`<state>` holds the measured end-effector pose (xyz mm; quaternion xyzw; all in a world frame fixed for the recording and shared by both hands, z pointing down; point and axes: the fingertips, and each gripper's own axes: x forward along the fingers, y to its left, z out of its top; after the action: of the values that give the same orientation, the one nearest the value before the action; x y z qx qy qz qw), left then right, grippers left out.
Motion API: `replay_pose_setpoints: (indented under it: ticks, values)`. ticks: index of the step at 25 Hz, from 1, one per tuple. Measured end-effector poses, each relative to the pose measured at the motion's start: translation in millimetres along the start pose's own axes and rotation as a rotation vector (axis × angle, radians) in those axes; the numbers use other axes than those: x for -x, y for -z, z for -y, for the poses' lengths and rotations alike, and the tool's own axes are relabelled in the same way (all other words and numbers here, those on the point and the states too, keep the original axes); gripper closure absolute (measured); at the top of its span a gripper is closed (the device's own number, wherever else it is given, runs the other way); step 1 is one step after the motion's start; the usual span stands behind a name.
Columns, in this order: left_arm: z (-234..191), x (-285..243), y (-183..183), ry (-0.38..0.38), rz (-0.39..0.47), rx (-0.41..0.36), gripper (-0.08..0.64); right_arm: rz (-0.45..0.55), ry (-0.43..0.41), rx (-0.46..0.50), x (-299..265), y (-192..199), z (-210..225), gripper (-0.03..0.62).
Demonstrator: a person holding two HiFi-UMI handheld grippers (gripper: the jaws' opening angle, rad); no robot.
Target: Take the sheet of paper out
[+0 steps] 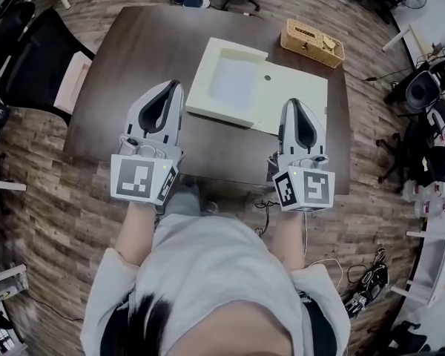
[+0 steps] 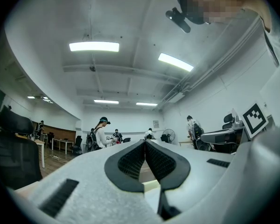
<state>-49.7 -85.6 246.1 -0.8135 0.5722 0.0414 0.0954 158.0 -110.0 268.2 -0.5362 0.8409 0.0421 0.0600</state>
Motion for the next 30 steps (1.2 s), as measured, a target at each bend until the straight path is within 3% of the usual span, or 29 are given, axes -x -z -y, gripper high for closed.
replay_pose_setpoints:
  ticks: [7,13,20,30]
  values:
    - [-21.4,-44.0,5.5,0.043,0.009,0.002,0.551,-0.023,0.036,-0.037,-41.8,8.0,14.8,0.575]
    - [-35.9,-84.5,16.5,0.106,0.006,0.012,0.551,-0.107,0.106,-0.106,-76.4,32.2,39.1,0.575]
    - [-50.6,-127.4,37.8,0.175,-0.013,0.036,0.551,-0.307,0.143,-0.259,-111.2,100.0,61.8,0.575]
    - [-66.9,-167.7,81.5,0.234,-0.069,0.087,0.551,-0.588,0.078,-0.484,-139.7,210.6,67.0,0.574]
